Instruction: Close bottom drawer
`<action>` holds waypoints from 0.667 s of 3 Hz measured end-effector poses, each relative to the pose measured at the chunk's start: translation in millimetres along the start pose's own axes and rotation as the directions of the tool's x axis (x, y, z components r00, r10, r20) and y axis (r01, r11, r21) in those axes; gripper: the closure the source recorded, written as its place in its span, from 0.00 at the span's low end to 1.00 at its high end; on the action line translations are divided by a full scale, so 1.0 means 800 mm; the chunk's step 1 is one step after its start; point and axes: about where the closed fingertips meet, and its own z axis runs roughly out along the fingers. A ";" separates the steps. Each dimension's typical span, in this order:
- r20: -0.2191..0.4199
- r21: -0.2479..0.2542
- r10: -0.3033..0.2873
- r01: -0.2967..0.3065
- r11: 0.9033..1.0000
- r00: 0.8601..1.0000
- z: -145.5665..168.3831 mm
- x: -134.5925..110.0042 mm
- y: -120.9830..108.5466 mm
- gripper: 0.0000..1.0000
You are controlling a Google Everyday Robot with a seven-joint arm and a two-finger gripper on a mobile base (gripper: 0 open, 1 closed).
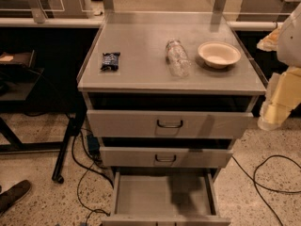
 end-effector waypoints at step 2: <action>0.000 0.000 0.000 0.000 1.000 1.000 0.000 0.000 0.000 0.21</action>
Offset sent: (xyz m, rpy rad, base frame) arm 0.0000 0.0000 0.0000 0.0000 0.0000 0.0000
